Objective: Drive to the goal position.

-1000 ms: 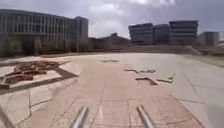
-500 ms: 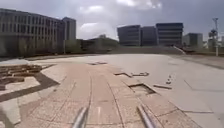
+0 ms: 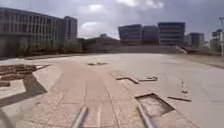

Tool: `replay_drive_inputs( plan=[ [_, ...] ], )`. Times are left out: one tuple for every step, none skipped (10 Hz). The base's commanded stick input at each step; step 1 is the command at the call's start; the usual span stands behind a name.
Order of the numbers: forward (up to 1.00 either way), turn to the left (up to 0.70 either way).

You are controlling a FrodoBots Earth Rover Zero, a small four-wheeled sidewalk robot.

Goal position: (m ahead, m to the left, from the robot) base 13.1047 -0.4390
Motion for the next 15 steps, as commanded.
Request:
replay_drive_inputs(
  plan=[
    [1.0,0.04],
    [1.0,0.04],
    [1.0,0.04],
    [1.0,0.04],
    [1.0,0.04],
    [1.0,0.04],
    [1.0,0.04],
    [1.0,0.04],
    [1.0,0.04],
    [1.0,0.04],
    [1.0,0.04],
    [1.0,0.04],
    [1.0,0.04],
    [1.0,-0.14],
    [1.0,-0.36]
  ],
)
